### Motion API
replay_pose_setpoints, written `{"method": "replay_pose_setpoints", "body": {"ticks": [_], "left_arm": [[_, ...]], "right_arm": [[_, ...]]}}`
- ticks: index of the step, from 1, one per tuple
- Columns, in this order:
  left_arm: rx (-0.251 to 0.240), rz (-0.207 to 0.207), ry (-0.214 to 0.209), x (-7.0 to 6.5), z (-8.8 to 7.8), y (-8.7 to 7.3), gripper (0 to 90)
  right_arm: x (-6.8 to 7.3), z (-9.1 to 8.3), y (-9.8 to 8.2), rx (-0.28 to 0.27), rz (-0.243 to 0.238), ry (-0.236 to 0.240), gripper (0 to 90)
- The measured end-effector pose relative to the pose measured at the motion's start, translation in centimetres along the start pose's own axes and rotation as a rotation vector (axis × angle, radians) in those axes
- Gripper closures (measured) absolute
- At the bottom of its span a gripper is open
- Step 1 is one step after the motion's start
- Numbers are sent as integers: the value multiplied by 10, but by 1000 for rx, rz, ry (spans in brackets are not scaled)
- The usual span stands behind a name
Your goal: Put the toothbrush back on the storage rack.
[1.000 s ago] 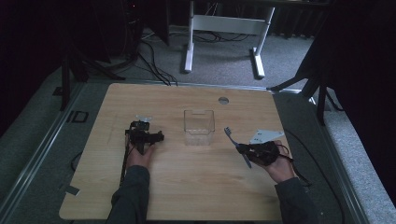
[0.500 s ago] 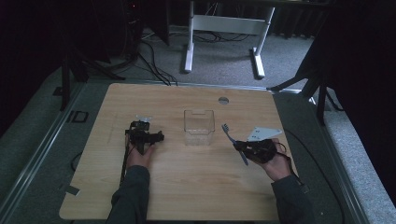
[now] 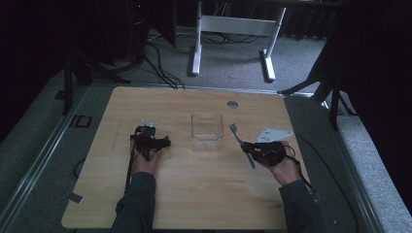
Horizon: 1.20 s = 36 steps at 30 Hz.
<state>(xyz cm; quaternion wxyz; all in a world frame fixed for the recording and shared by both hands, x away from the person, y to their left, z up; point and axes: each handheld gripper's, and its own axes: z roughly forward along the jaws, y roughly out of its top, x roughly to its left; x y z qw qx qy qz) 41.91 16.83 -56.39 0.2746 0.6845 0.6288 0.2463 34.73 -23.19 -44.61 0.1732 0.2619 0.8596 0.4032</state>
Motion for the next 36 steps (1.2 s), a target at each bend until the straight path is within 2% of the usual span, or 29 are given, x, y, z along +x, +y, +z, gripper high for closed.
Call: {"method": "replay_pose_setpoints", "body": {"ticks": [27,36], "left_arm": [[0,0,0,0,0,0,25],[0,0,0,0,0,0,25]], "right_arm": [[-7,8,7,-84,93,5,822],[-7,11,11,-107,106,14,821]]}}
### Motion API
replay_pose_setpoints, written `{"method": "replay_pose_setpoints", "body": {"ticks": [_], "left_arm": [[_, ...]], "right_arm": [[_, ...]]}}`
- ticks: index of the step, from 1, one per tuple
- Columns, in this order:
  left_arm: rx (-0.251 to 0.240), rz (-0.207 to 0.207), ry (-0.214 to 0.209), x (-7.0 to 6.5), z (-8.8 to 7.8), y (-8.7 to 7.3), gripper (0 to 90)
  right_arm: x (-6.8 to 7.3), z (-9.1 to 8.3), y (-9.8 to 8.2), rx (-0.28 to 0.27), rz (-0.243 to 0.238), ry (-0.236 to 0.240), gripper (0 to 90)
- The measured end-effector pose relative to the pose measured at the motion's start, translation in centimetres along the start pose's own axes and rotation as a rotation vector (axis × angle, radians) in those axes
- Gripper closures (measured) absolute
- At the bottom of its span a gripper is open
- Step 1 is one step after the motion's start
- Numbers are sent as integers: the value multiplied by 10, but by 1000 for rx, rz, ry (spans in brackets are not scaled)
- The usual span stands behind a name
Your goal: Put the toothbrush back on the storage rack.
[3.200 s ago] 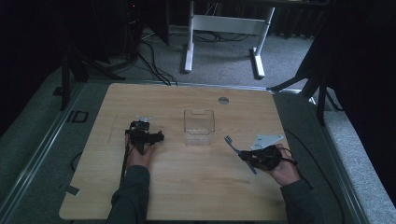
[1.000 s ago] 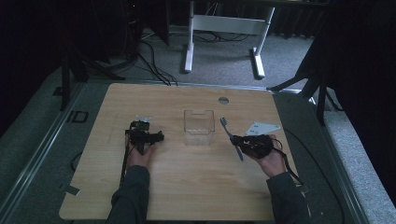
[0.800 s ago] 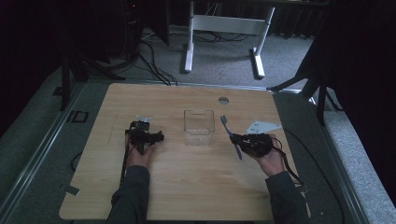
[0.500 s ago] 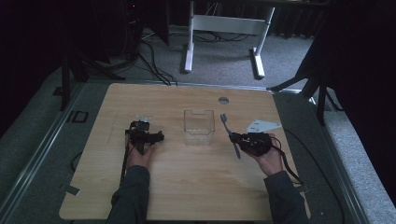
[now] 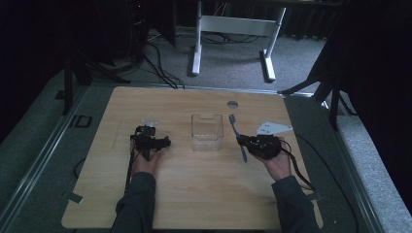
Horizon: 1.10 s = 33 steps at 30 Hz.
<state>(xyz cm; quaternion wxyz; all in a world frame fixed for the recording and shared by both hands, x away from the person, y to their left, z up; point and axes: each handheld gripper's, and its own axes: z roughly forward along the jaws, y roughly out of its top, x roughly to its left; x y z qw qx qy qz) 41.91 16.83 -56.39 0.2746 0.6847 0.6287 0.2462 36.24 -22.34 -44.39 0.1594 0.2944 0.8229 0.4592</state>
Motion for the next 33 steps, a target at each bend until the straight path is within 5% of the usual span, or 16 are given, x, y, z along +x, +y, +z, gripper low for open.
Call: {"method": "replay_pose_setpoints", "body": {"ticks": [33], "left_arm": [[1,2,0,0,0,0,25]], "right_arm": [[-7,13,9,-121,133,14,822]]}}
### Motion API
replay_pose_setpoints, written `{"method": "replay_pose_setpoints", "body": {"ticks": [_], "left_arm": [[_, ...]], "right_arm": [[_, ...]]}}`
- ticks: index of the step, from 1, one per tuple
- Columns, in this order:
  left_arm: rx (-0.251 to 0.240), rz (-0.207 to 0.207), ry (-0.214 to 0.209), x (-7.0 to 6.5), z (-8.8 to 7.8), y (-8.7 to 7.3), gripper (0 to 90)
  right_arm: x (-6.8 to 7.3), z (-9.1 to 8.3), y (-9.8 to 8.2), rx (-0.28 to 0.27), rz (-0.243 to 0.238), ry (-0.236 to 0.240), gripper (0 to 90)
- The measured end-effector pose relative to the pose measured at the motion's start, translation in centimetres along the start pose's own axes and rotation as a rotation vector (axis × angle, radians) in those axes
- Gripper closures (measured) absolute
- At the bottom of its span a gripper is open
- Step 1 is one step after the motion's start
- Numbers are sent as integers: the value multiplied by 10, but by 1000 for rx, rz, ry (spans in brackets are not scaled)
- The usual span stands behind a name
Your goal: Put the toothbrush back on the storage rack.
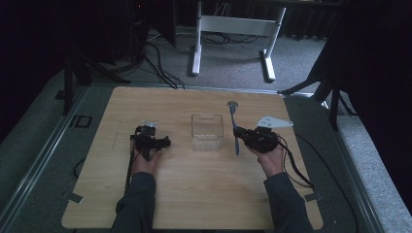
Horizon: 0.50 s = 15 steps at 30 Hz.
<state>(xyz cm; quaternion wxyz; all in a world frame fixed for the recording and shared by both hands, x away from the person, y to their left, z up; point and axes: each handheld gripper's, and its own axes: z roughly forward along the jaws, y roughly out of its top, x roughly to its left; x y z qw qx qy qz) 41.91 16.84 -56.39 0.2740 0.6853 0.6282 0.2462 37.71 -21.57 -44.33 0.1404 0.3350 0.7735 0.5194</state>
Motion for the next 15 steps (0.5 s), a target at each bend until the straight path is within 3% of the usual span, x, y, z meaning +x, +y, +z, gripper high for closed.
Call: {"method": "replay_pose_setpoints", "body": {"ticks": [15], "left_arm": [[0,-2,0,0,0,0,25]], "right_arm": [[5,11,10,-43,24,12,822]]}}
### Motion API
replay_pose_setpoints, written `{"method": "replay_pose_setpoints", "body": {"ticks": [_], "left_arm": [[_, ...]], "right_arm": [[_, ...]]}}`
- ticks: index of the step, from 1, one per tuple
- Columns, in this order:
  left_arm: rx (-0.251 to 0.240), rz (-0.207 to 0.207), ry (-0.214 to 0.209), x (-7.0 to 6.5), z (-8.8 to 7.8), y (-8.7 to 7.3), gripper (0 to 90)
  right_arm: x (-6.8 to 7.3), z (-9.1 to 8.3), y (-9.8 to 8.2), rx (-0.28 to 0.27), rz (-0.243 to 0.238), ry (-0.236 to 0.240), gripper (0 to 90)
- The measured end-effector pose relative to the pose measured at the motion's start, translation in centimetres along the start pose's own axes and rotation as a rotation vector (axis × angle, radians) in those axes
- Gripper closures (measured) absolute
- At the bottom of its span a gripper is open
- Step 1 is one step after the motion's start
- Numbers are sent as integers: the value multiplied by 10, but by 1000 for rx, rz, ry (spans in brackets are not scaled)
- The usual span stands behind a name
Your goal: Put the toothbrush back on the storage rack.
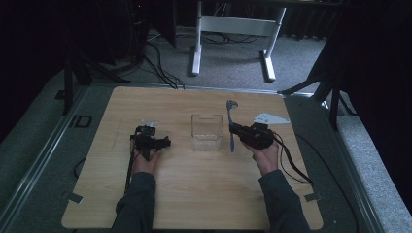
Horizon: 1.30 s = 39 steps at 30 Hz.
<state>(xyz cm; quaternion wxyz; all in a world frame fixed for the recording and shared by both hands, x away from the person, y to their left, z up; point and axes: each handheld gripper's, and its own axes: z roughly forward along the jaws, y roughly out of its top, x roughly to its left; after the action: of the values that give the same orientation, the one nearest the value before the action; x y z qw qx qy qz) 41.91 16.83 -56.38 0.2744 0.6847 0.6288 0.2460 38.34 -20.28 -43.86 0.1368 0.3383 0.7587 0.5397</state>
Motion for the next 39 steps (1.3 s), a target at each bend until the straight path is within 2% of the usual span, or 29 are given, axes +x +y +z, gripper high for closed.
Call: {"method": "replay_pose_setpoints", "body": {"ticks": [5,7,15,19,32,39], "left_arm": [[-1,-1,0,0,0,0,25],[-1,-1,0,0,0,0,25],[0,0,0,0,0,0,24],[0,0,0,0,0,0,24],[-1,-2,0,0,0,0,25],[0,0,0,0,0,0,25]], "right_arm": [[-2,4,1,-21,35,-3,823],[-3,6,1,-27,52,10,823],[2,10,8,-38,45,25,823],[4,14,11,-50,65,49,823],[8,22,19,-79,74,48,822],[6,28,20,-99,107,30,823]]}}
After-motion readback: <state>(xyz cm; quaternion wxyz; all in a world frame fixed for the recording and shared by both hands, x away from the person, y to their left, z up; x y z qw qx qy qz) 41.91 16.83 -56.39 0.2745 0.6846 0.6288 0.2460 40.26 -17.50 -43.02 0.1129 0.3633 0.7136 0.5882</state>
